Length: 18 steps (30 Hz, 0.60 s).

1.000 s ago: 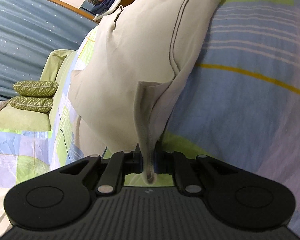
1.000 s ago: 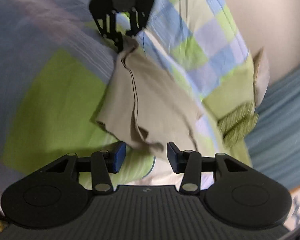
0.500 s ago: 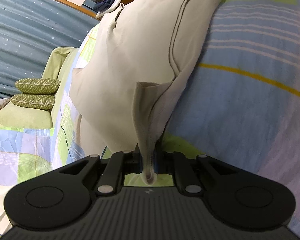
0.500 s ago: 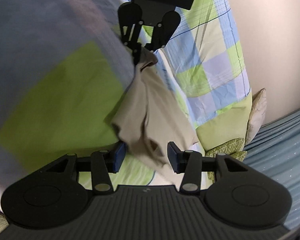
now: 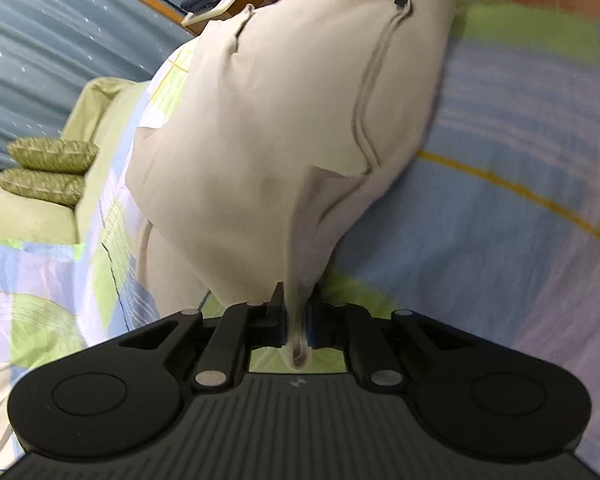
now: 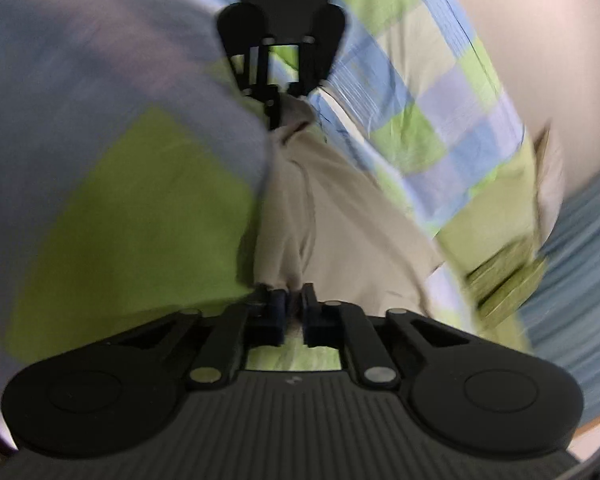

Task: Fold clothes

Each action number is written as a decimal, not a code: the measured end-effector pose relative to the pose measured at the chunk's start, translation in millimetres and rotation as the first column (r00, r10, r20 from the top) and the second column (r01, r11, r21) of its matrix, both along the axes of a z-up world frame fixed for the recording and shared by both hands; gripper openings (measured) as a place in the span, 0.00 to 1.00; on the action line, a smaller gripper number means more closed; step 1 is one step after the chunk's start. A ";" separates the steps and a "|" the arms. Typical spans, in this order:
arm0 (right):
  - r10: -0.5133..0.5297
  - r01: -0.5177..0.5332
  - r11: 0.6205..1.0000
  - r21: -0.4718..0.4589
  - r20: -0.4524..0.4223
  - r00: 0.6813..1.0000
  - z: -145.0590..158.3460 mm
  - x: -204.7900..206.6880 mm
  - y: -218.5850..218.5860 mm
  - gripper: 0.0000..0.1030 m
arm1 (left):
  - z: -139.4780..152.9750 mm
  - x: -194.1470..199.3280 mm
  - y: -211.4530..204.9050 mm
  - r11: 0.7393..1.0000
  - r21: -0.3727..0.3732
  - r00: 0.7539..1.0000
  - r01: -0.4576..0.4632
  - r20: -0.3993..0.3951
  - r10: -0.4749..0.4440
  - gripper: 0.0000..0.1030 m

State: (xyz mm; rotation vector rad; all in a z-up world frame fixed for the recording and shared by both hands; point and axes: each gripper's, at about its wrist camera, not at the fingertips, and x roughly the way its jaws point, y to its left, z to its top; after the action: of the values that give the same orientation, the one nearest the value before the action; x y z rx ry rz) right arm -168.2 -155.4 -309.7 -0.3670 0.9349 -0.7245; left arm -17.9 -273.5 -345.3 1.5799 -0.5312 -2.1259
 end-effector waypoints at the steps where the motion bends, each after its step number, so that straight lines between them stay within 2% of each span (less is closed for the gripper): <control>1: -0.028 0.023 0.997 0.069 0.069 0.997 13.8 -6.2 -10.4 0.02 | 13.7 -2.1 -9.6 0.999 0.032 1.000 -0.016 -0.012 0.017 0.06; 2: -0.060 0.041 0.989 0.140 0.135 0.989 27.6 -12.4 -20.8 0.02 | 17.0 -2.5 -13.1 0.999 0.040 1.000 -0.022 -0.016 0.023 0.06; 4: -0.201 0.095 0.935 0.341 0.293 0.935 56.6 -37.1 -57.2 0.02 | 44.0 -10.8 -42.4 0.994 0.085 0.996 -0.067 -0.046 0.071 0.07; 5: -0.269 0.128 0.913 0.386 0.337 0.902 65.8 -48.9 -72.3 0.02 | 50.3 -12.8 -52.5 0.992 0.096 0.995 -0.077 -0.052 0.083 0.07; 7: -0.382 0.163 0.857 0.489 0.392 0.837 77.3 -72.4 -102.9 0.02 | 72.4 -24.8 -98.0 0.982 0.143 0.988 -0.119 -0.077 0.131 0.07; 8: -0.412 0.177 0.846 0.503 0.406 0.816 79.5 -79.2 -110.5 0.02 | 76.5 -26.8 -111.4 0.979 0.158 0.986 -0.131 -0.078 0.144 0.07; 10: -0.521 0.220 0.785 0.579 0.424 0.740 84.7 -107.2 -146.8 0.02 | 85.9 -44.4 -165.6 0.965 0.205 0.979 -0.165 -0.084 0.185 0.08; 11: -0.543 0.232 0.774 0.589 0.428 0.723 84.1 -113.6 -154.3 0.02 | 86.7 -45.0 -177.8 0.960 0.220 0.977 -0.173 -0.085 0.196 0.09; 12: -0.584 0.244 0.745 0.621 0.431 0.688 81.0 -127.9 -173.9 0.02 | 84.7 -54.4 -201.4 0.949 0.250 0.972 -0.192 -0.088 0.219 0.10; 14: -0.629 0.261 0.705 0.659 0.412 0.659 70.9 -141.8 -197.3 0.02 | 73.5 -70.1 -241.9 0.924 0.308 0.962 -0.227 -0.076 0.262 0.16; 16: -0.702 0.273 0.616 0.738 0.357 0.617 48.1 -157.7 -230.4 0.06 | 62.9 -80.6 -271.4 0.897 0.360 0.956 -0.255 -0.043 0.289 0.32; 18: -0.727 0.273 0.585 0.763 0.344 0.595 37.5 -164.4 -244.1 0.12 | 59.2 -74.3 -269.4 0.876 0.402 0.953 -0.266 -0.027 0.301 0.38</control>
State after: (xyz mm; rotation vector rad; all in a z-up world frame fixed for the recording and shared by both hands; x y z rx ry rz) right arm -332.6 -399.4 -272.2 0.8244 0.5585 -0.9425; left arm -92.2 -542.9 -286.2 1.6338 0.1721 -2.1466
